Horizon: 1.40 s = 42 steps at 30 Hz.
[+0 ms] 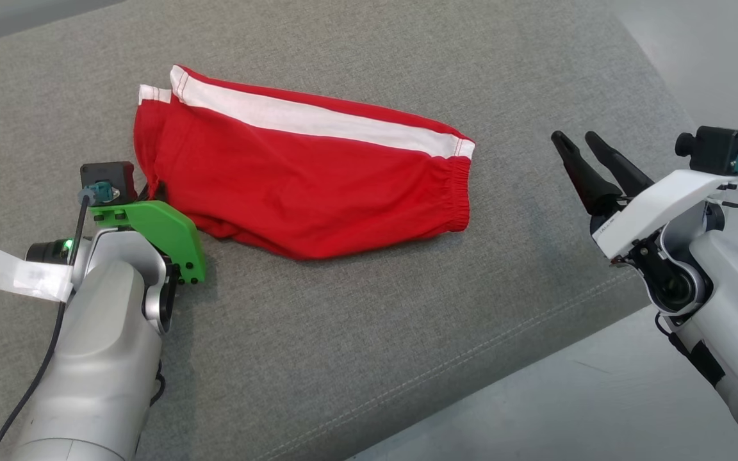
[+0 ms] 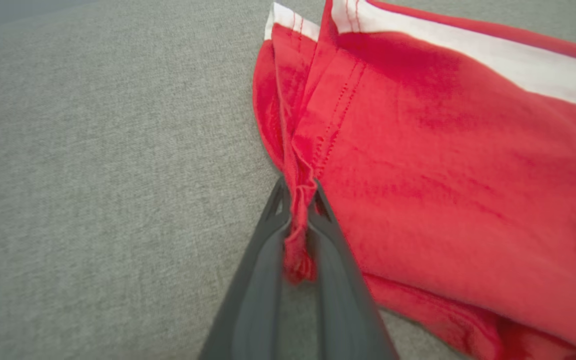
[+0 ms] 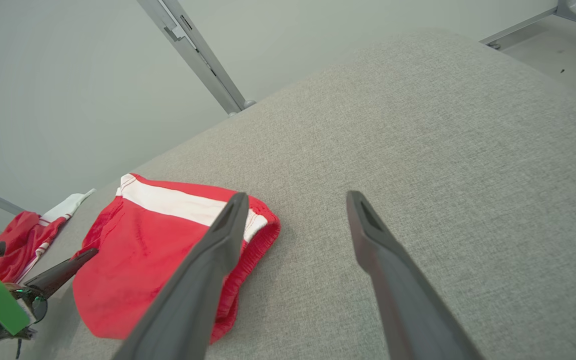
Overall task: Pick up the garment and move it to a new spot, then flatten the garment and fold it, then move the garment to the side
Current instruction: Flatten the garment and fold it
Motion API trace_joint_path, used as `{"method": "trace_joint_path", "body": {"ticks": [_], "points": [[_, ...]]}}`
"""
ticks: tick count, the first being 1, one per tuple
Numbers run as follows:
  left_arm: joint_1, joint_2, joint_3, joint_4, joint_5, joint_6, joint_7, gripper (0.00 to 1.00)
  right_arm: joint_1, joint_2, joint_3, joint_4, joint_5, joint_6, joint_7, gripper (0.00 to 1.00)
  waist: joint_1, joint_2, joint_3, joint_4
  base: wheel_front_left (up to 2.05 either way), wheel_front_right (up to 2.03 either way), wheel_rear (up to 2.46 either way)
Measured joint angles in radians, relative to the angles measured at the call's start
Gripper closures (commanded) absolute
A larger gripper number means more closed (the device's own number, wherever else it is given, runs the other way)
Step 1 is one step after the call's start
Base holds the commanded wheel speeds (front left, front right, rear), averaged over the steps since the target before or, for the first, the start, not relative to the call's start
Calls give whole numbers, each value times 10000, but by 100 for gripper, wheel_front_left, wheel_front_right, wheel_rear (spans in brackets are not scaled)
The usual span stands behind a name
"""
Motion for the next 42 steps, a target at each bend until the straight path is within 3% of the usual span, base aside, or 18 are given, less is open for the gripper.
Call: {"method": "trace_joint_path", "body": {"ticks": [11, 21, 30, 40, 41, 42], "points": [[145, -270, -165, -128, -71, -109, -1106, 100, 282, -268, -211, 21, 2, -15, -309, 0, 0, 0, -315, 435, 0, 0, 0], [1956, -418, -190, -721, -976, -192, -1944, 100, 764, -552, -330, 29, 94, -33, -347, 0, 0, 0, -777, 1415, 0, 0, 0], [3104, -368, -1243, -2136, -2531, -261, -2111, 100, 882, -612, 81, 0, 98, -36, 190, 0, 0, 0, -1067, 2298, 0, 0, 0], [4067, -326, -2207, -3333, -2865, 134, -2151, 100, 881, -591, 407, 127, 174, -36, 949, 0, 0, 0, -1227, 2939, 0, 0, 0], [4123, -318, -2251, -3436, -2865, 167, -2151, 68, 881, -577, 422, 194, 253, -36, 1037, 0, 0, 0, -1242, 2978, 0, 0, 0], [4158, -311, -2293, -3545, -2865, 173, -2151, 29, 881, -573, 445, 265, 301, -36, 1122, 0, 0, 0, -1257, 3017, 0, 0, 0]]}}
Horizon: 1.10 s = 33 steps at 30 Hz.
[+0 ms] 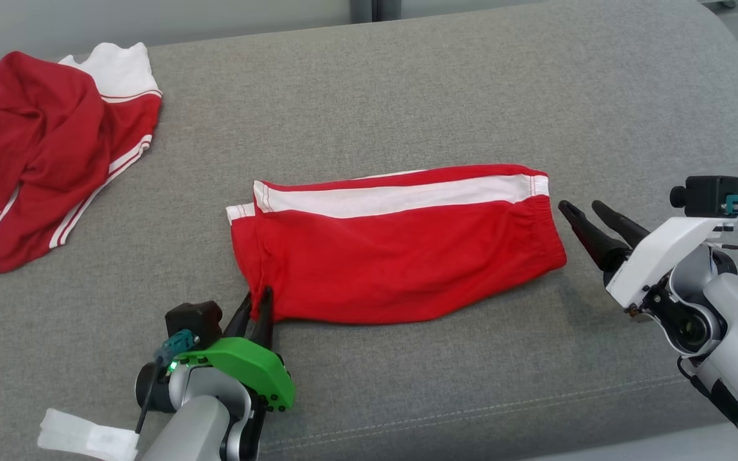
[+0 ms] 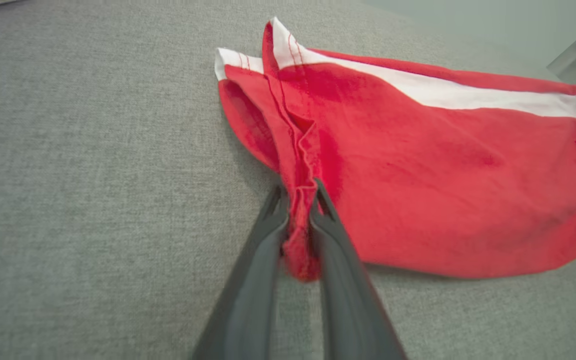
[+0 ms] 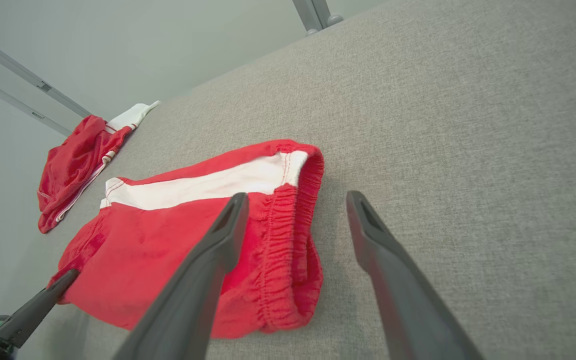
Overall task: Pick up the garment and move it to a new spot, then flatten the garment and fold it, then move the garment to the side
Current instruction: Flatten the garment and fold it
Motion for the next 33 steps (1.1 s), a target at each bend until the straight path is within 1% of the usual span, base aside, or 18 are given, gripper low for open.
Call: {"method": "trace_joint_path", "body": {"ticks": [1, 10, 13, 19, 23, 25, 26, 27, 28, 29, 31, 33], "points": [[22, 6, -21, -128, 2, 54, -4, 0, 0, -6, 25, 82, 15, 0, 104, 0, 0, 0, -16, 40, 0, 0, 0], [71, 27, 96, -1034, 127, 184, -58, 0, 15, -63, -6, 757, 596, 4, 825, 0, 0, 0, -98, 477, 0, 0, 0], [100, 29, 314, -1511, 430, 274, -58, 0, 106, -84, -59, 949, 865, 4, 1012, 0, 0, 0, -106, 703, 0, 0, 0], [259, 31, 844, -2197, 880, 305, -84, 0, 213, -73, -52, 1298, 1049, 6, 1358, 0, 0, 0, -90, 1191, 0, 0, 0], [516, 33, 1168, -2487, 1072, 305, -86, 0, 212, 31, -15, 1519, 1147, 8, 1615, 0, 0, 0, -51, 1480, 0, 0, 0], [626, 27, 1423, -2585, 1174, 307, -86, 0, 211, 161, -19, 1609, 1390, 8, 1753, 0, 0, 0, -19, 1598, 0, 0, 0], [681, 33, 1557, -2623, 1244, 307, -86, 0, 208, 228, -19, 1655, 1469, 8, 1806, 2, 0, 0, 1, 1649, 0, 0, 0], [736, 33, 1695, -2656, 1277, 307, -86, 0, 200, 280, -21, 1695, 1509, 10, 1850, 19, 0, 0, 20, 1694, 0, 0, 0], [806, 29, 1856, -2704, 1338, 307, -86, 0, 179, 320, -21, 1732, 1526, 12, 1875, 47, 0, 0, 39, 1730, 0, 0, 0], [878, 35, 1990, -2752, 1406, 309, -86, 0, 154, 349, -21, 1764, 1532, 17, 1877, 47, 0, 0, 60, 1755, 0, 0, 0], [1001, 38, 2146, -2824, 1499, 336, -86, 0, 99, 407, -15, 1841, 1546, 19, 1967, 65, 0, 0, 93, 1780, 0, 0, 0], [1092, 36, 2234, -2934, 1517, 349, -86, 0, 50, 472, -10, 1896, 1546, 19, 1977, 78, 0, 0, 116, 1789, 0, 0, 0]]}}
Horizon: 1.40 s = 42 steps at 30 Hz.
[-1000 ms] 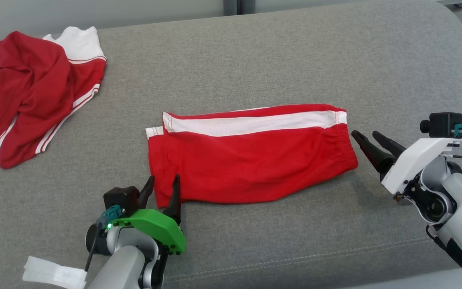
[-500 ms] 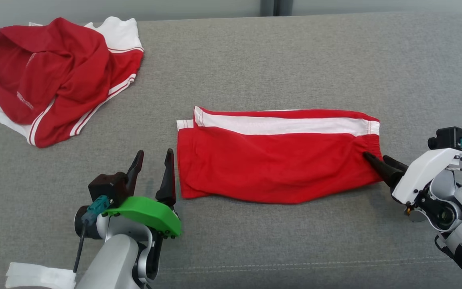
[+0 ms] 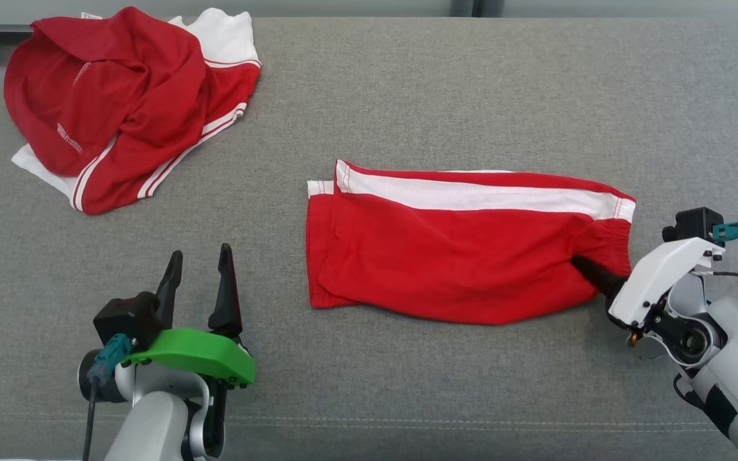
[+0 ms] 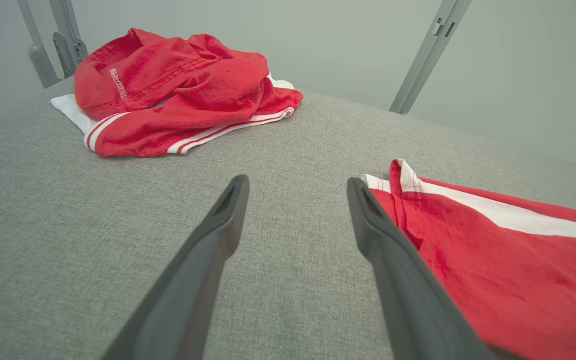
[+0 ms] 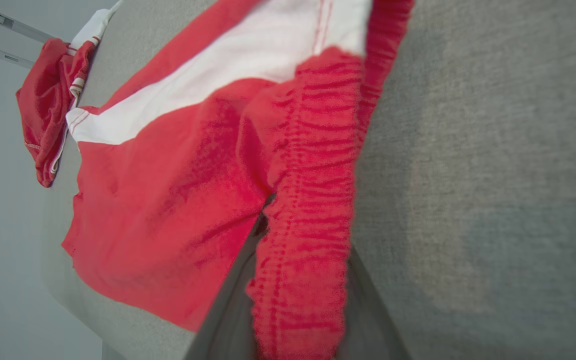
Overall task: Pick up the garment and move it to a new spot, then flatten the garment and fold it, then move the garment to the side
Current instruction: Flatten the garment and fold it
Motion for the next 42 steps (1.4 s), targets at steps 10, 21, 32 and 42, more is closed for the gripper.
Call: {"method": "trace_joint_path", "body": {"ticks": [10, 21, 32, 42], "points": [[432, 4, 614, -525, 180, 4, 0, 0, -566, 17, -58, 36, -17, 4, -117, 100, 0, 0, 20, -227, 0, 0, 0], [667, 4, 543, -1166, 165, 6, 0, 0, -848, -1337, -234, 382, -272, 4, -151, 100, 0, 0, -120, -847, 0, 0, 0], [947, 10, 353, -1367, -477, 6, 2, 0, -1504, -1137, 499, -648, -723, 4, 117, 100, 0, 0, -430, -1083, 0, 0, 0], [1036, 15, 173, -1421, -903, 6, 2, 0, -1893, -527, 1795, -1747, -1120, 4, 1074, 100, 0, 0, -765, -719, 0, 0, 0]]}}
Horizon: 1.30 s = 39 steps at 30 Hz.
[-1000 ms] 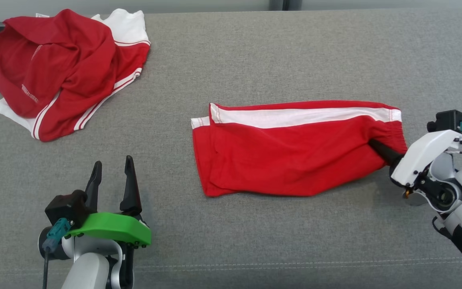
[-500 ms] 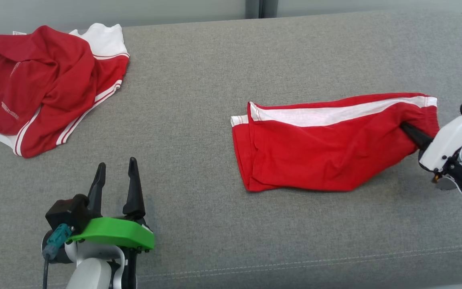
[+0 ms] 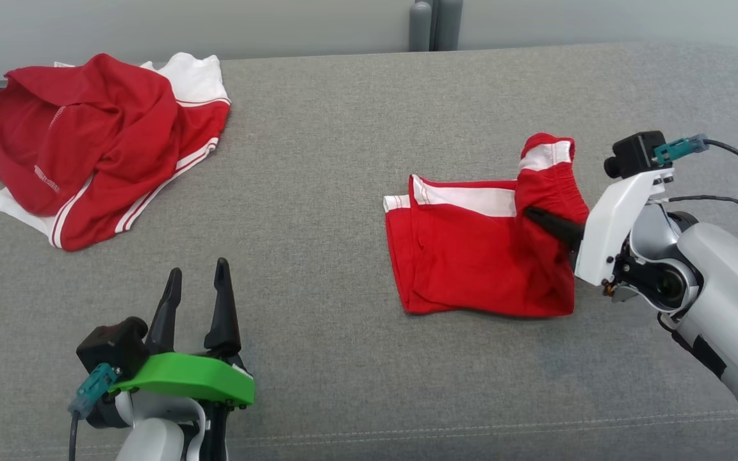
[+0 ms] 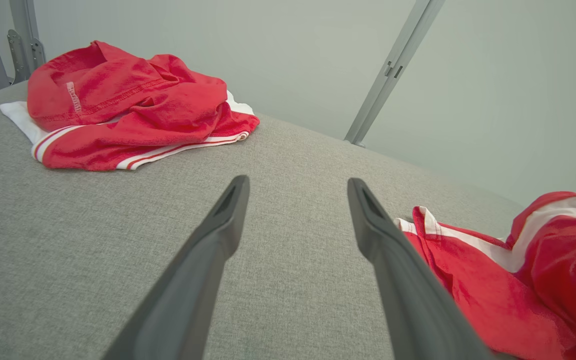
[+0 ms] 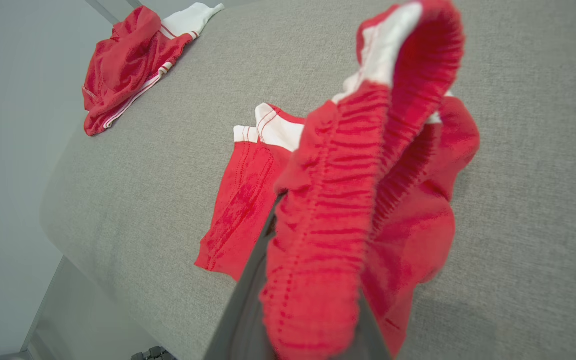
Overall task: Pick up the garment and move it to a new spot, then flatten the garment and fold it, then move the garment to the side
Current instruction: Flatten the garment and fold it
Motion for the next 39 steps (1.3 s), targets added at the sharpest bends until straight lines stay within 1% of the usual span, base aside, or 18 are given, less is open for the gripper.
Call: {"method": "trace_joint_path", "body": {"ticks": [3, 7, 13, 19, 20, 21, 23, 24, 25, 32, 36, 39], "points": [[55, 6, -86, 2, -151, 0, 0, 0, -73, 107, 251, 61, -180, 0, 255, 100, 0, 0, -82, 183, 0, 0, 0], [72, 12, -226, 31, -213, 0, 0, 0, -75, 257, 431, 456, -263, 0, 502, 100, 0, 0, -175, 492, 0, 0, 0], [88, 17, -387, 71, -297, 0, 0, 0, -77, 629, 642, 886, -309, -4, 779, 100, 0, 0, -269, 1039, 0, 0, 0], [93, 19, -562, 123, -359, 0, 0, 0, -92, 748, 865, 1344, -627, -107, 867, 100, 0, 0, -327, 1519, 0, 0, 0], [94, 19, -570, 142, -359, 0, 0, 0, -104, 754, 890, 1448, -685, -136, 894, 98, 0, 0, -340, 1615, 0, 0, 0], [96, 21, -571, 167, -359, 0, 0, 0, -119, 765, 928, 1534, -748, -203, 895, 82, 0, 0, -355, 1705, 0, 0, 0], [111, 21, -573, 213, -360, 0, 0, 0, -171, 798, 1024, 1689, -884, -201, 894, 29, 0, 0, -389, 1876, 0, 0, 0], [130, 21, -573, 236, -360, 0, 0, 0, -205, 840, 1037, 1756, -903, -201, 894, 7, 0, 0, -411, 1952, 0, 0, 0], [157, 21, -568, 263, -360, 2, 0, 0, -240, 897, 1047, 1808, -909, -201, 892, 0, 0, 0, -438, 2023, 0, 0, 0], [452, 31, -203, 347, -359, 2, 0, 0, -570, 1429, 1442, 1843, -1283, -182, 892, 0, 0, 0, -775, 2200, 0, 0, 0], [515, 36, 27, 337, -332, 2, 0, 0, -931, 1634, 1476, 1586, -1344, -146, 767, 0, 0, 0, -967, 2085, 0, 0, 0], [656, 38, 88, 316, -326, 2, 0, 0, -1121, 1626, 1342, 1480, -1350, -92, 552, 0, 1, 0, -1048, 1954, 0, 0, 0]]}}
